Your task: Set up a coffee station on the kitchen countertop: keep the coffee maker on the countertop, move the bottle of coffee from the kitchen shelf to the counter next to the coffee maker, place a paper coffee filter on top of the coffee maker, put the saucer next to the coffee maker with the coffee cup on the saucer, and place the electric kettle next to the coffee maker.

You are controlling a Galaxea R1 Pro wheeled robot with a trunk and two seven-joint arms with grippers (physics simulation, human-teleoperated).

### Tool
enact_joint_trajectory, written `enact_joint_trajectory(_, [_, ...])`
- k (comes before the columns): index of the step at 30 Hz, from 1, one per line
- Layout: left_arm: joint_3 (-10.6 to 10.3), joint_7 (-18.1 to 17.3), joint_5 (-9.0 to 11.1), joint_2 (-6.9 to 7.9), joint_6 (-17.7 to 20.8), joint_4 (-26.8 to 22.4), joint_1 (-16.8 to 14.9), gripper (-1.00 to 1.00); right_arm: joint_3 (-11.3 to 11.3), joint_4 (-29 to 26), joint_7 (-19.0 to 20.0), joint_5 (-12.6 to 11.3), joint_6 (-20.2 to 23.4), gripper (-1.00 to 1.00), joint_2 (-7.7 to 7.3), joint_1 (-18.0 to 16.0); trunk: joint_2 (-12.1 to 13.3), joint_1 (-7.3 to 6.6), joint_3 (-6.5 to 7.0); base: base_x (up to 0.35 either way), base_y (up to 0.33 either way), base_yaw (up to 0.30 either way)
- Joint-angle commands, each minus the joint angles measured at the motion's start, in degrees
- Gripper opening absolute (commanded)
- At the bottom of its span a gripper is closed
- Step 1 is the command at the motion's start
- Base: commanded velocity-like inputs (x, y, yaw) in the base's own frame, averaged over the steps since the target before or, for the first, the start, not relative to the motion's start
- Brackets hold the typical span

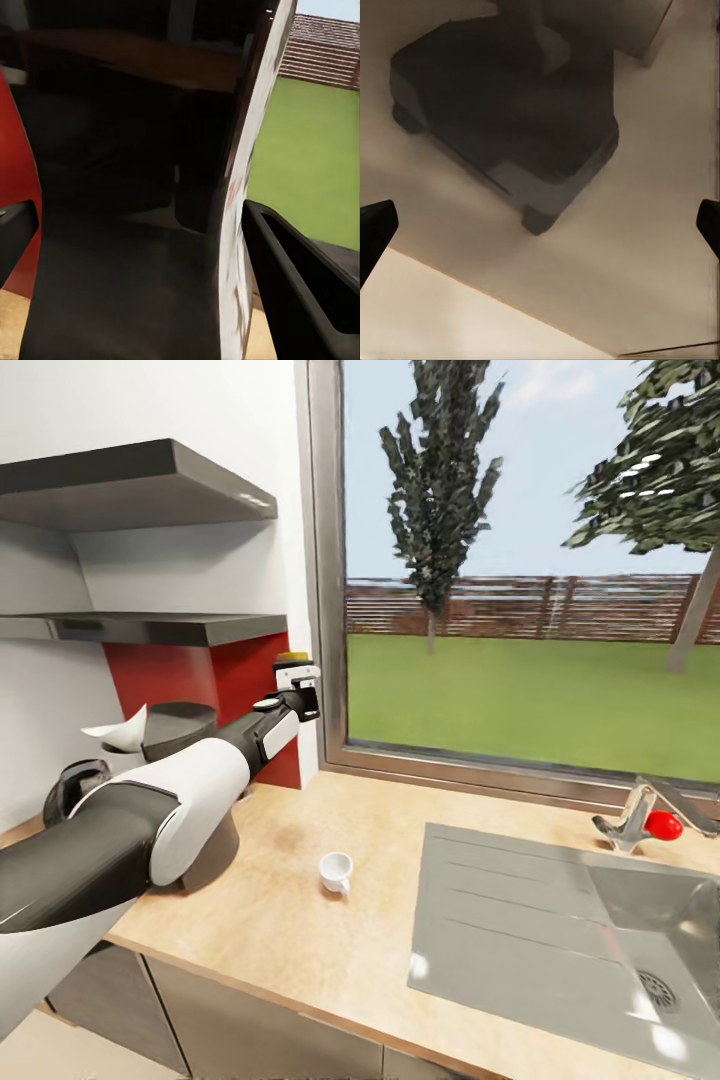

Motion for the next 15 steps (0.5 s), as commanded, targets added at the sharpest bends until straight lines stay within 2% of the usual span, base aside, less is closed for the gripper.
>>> enact_joint_trajectory(1, [-0.53,0.3,0.38,-0.01,0.17,-0.04,0.0,-1.0,0.24,-0.05,0.34,-0.63,-0.08,1.0,-0.06,0.03,-0.04,0.02,-0.01,-0.028,-0.075,0.003])
enact_joint_trajectory(11, [-0.5,0.3,0.38,-0.01,0.1,2.8,0.12,-1.0,0.24,-0.04,0.34,-0.6,-0.15,1.0,-0.06,0.03,-0.04,0.02,-0.01,-0.007,-0.02,0.001])
enact_joint_trajectory(15, [-0.48,0.3,0.32,-0.01,-0.28,3.24,1.36,-1.0,0.24,-0.08,0.34,-0.55,-0.16,1.0,-0.06,0.03,-0.04,0.02,-0.01,0.0,-0.001,0.0])
